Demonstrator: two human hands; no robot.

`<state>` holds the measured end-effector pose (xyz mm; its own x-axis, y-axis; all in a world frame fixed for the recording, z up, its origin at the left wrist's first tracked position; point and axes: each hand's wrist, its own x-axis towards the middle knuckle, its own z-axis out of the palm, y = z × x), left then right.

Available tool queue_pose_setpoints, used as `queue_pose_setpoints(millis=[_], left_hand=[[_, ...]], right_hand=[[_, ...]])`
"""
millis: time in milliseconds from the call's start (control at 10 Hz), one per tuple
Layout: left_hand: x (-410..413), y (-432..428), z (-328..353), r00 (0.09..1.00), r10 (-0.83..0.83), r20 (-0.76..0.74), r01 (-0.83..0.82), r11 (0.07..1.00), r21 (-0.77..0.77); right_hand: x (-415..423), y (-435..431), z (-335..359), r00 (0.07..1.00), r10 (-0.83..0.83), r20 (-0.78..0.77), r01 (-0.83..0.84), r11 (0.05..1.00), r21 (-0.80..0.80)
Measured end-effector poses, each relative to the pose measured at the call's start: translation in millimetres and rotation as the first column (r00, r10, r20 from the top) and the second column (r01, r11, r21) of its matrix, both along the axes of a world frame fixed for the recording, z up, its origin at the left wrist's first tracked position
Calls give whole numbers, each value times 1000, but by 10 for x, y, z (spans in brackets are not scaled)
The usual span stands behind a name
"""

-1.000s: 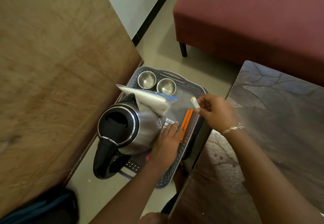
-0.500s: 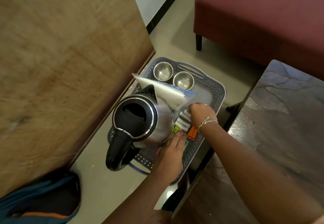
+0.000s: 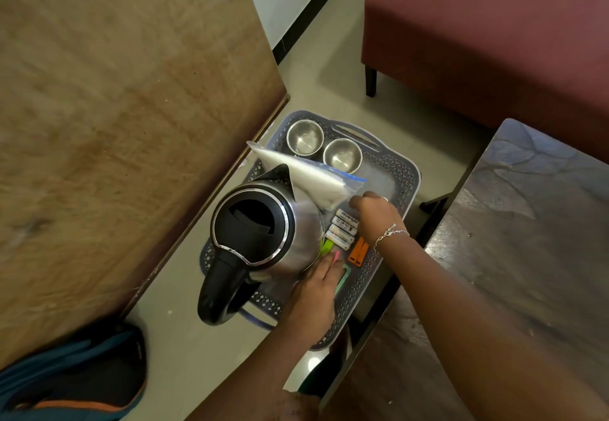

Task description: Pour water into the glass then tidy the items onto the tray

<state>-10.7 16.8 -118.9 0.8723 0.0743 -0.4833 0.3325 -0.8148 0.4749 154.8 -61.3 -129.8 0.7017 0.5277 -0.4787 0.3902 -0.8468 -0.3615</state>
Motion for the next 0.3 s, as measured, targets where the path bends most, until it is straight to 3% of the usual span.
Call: queue_pose_setpoints(millis=[200,300], left_hand=[[10,71,93,1000,-24,-1,24,999,30],[29,69,193,1000,7,-19,-7,1000,22]], right_hand=[[-64,-214,194,987,-88,134,74,992,102],[-199,-397,381,953,-136,271,95,983,160]])
